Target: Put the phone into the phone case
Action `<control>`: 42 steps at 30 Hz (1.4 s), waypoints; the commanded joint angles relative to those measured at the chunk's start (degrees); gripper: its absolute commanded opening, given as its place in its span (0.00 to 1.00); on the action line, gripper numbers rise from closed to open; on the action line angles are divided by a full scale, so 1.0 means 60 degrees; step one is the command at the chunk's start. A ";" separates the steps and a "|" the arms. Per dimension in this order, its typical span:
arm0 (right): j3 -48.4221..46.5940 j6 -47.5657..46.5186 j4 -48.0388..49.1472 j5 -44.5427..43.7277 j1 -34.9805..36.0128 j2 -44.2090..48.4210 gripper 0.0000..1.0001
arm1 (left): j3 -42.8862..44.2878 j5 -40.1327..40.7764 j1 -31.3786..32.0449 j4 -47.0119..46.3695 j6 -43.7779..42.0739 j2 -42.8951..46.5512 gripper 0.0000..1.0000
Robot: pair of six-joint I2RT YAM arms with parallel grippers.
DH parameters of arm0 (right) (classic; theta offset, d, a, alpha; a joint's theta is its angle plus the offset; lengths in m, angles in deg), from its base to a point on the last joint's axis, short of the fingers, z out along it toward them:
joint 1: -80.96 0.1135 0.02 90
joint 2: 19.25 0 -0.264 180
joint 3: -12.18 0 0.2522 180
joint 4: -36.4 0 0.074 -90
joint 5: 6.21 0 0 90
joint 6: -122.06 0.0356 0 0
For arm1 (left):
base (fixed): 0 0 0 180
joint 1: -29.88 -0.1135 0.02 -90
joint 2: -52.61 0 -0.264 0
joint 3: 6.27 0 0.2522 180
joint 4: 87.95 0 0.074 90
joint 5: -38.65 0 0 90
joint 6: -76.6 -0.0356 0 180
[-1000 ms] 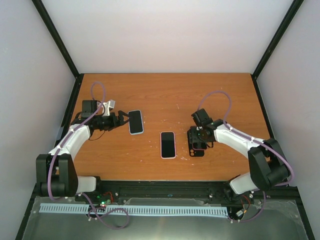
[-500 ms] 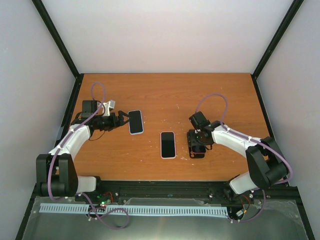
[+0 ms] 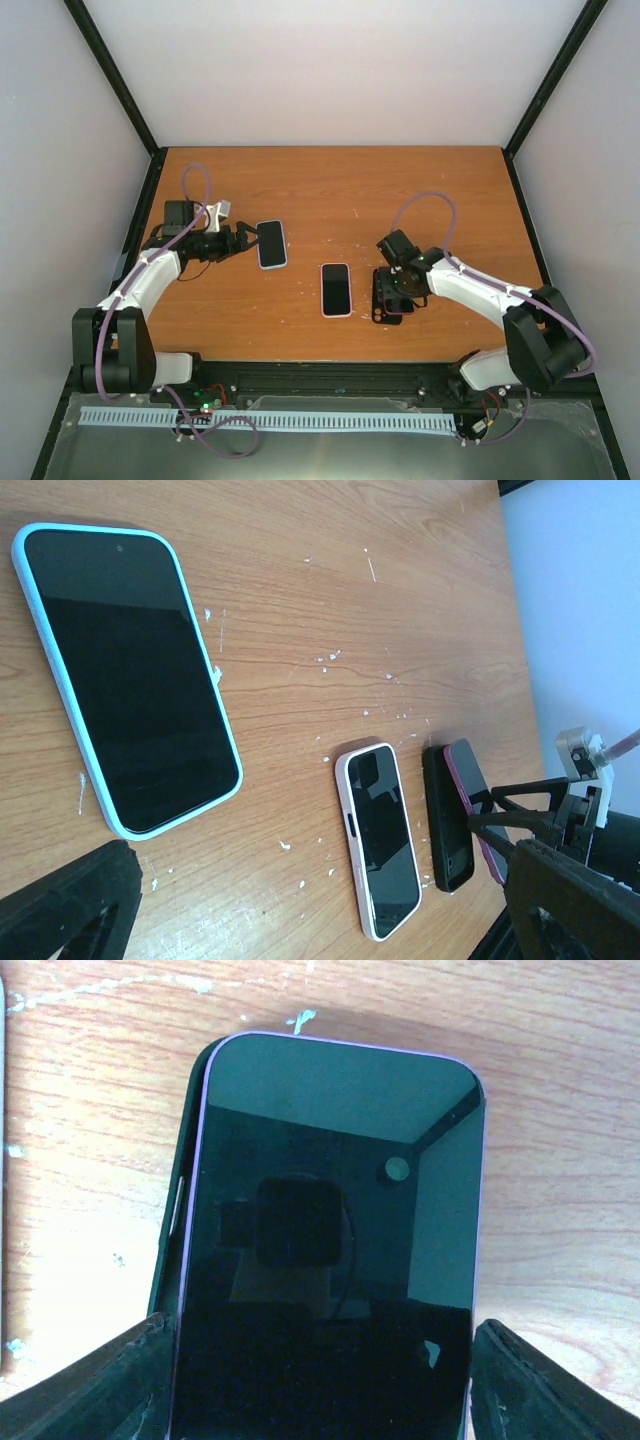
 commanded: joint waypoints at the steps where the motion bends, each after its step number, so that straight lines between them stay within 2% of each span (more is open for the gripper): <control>1: -0.0013 0.0344 -0.0278 -0.0204 0.0199 0.0397 0.66 | 0.0013 -0.0184 -0.0052 -0.0205 -0.0219 0.0222 0.99; 11: 0.0043 0.0897 -0.0449 -0.0316 0.0518 0.1040 0.66 | -0.0002 -0.0224 -0.0050 -0.0220 -0.0214 0.0233 0.99; 13: -0.0028 0.0710 -0.0358 -0.0864 0.0506 0.0848 0.69 | -0.0016 -0.0239 -0.0050 -0.0241 -0.0216 0.0222 1.00; 19: -0.0433 -0.0165 -0.0009 -0.0862 -0.0105 -0.0075 0.86 | -0.0060 -0.0356 -0.0050 -0.0270 -0.0186 0.0202 0.99; 21: -0.0424 -0.0280 0.0023 -0.1050 -0.0268 -0.0296 0.89 | -0.0099 -0.0395 -0.0050 -0.0306 -0.0186 0.0236 1.00; 27: -0.0264 -0.0961 0.0499 -0.0249 -0.0957 -0.0770 0.90 | -0.0063 -0.0486 -0.0050 -0.0334 -0.0187 0.0143 0.99; 31: -0.0327 -0.1146 0.0630 0.0141 -0.1138 -0.1152 0.94 | -0.0068 -0.0483 -0.0051 -0.0312 -0.0175 0.0189 0.99; 42: -0.0471 -0.1319 0.0522 0.0626 -0.1174 -0.1581 0.91 | -0.0057 -0.0462 -0.0050 -0.0293 -0.0197 0.0196 1.00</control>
